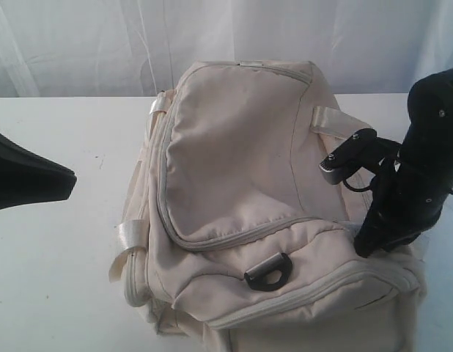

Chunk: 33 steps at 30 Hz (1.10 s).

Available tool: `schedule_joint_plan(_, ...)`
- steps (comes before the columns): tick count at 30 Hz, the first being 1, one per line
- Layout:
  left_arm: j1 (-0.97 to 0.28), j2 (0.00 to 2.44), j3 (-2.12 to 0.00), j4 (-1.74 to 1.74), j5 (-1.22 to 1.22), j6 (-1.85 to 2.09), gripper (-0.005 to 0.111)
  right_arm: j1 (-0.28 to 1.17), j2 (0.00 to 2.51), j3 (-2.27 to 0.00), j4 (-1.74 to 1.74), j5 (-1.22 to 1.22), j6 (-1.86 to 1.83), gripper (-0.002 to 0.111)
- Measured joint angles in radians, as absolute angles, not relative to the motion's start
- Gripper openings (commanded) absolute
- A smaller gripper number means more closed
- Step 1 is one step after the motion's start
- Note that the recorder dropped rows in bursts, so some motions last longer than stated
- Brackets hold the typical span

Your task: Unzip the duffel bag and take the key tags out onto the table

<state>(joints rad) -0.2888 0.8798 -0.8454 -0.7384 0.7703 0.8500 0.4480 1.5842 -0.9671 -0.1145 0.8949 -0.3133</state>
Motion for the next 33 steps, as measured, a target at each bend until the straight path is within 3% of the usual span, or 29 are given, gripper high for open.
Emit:
schedule_joint_plan(14, -0.289, 0.88, -0.845, -0.753, 0.772, 0.85, 0.0, 0.448, 1.389, -1.006, -0.189, 0.899, -0.189, 0.0)
schedule_joint_plan(25, -0.296, 1.001, -0.869, -0.992, 0.792, 0.906, 0.0, 0.448, 1.202, -1.039, -0.184, 0.9, -0.162, 0.0)
schedule_joint_plan(33, -0.49, 1.185, -1.043, -1.018, 0.721, 0.929, 0.0, 0.448, 1.186, -1.039, -0.09, 0.863, -0.158, 0.0)
